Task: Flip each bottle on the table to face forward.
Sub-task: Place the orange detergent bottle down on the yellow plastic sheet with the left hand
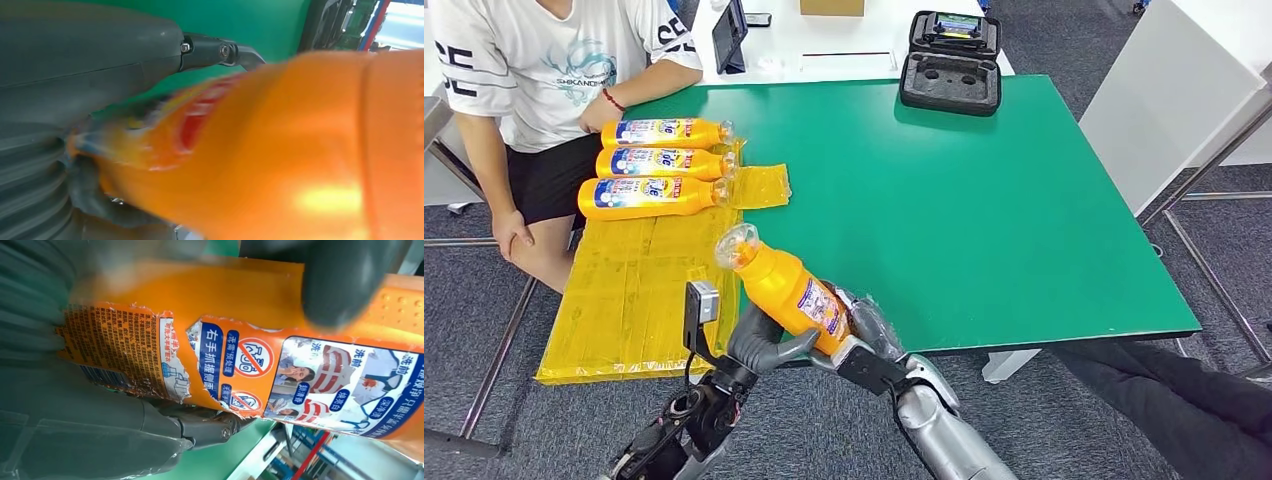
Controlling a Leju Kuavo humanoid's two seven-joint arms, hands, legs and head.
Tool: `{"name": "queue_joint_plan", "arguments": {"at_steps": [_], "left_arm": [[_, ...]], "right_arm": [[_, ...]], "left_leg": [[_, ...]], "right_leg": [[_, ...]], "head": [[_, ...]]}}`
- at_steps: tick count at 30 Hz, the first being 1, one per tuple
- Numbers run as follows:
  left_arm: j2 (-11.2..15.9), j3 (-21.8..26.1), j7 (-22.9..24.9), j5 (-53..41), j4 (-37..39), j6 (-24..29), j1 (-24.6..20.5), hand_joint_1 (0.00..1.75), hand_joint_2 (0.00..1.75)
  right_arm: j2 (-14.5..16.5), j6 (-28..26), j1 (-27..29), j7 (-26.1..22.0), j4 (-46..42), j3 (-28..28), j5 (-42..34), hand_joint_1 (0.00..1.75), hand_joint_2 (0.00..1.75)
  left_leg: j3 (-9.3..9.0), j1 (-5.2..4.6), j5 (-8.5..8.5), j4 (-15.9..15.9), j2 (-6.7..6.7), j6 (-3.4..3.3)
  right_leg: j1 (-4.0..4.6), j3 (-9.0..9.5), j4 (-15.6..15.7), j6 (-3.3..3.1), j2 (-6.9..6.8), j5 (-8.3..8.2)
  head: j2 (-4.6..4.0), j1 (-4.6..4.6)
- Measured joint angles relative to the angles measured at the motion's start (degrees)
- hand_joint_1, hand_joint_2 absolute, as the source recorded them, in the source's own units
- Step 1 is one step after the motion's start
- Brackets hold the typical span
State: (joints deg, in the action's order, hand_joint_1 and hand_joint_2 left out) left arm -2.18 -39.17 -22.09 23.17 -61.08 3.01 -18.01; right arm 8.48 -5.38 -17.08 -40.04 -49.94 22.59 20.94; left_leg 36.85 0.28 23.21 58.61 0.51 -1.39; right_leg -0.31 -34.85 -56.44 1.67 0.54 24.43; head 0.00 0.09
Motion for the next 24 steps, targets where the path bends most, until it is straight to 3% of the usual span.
{"name": "queue_joint_plan", "arguments": {"at_steps": [21,22,24], "left_arm": [[-1.82,2.01,-2.38,5.71,0.82,4.11,-0.16,0.00,1.75],[-1.82,2.07,-2.39,5.86,0.77,4.10,-0.14,0.09,1.75],[-1.82,2.25,-2.39,6.52,0.59,3.87,-0.07,0.93,1.75]], "right_arm": [[0.70,1.53,-1.79,0.44,2.82,4.09,0.86,1.75,1.75],[0.70,1.53,-1.86,0.42,2.93,4.15,0.80,1.75,1.75],[0.72,1.56,-1.94,0.39,3.11,4.22,0.68,1.75,1.75]], "left_leg": [[-0.01,0.00,-0.01,0.00,0.00,0.00],[-0.01,0.00,-0.01,0.00,0.00,0.00],[-0.01,0.00,-0.01,0.00,0.00,0.00]], "right_leg": [[0.00,0.00,0.00,0.00,0.00,-0.01],[0.00,0.00,0.00,0.00,0.00,-0.01],[0.00,0.00,0.00,0.00,0.00,-0.01]], "head": [[0.00,-0.01],[0.00,-0.01],[0.00,-0.01]]}}
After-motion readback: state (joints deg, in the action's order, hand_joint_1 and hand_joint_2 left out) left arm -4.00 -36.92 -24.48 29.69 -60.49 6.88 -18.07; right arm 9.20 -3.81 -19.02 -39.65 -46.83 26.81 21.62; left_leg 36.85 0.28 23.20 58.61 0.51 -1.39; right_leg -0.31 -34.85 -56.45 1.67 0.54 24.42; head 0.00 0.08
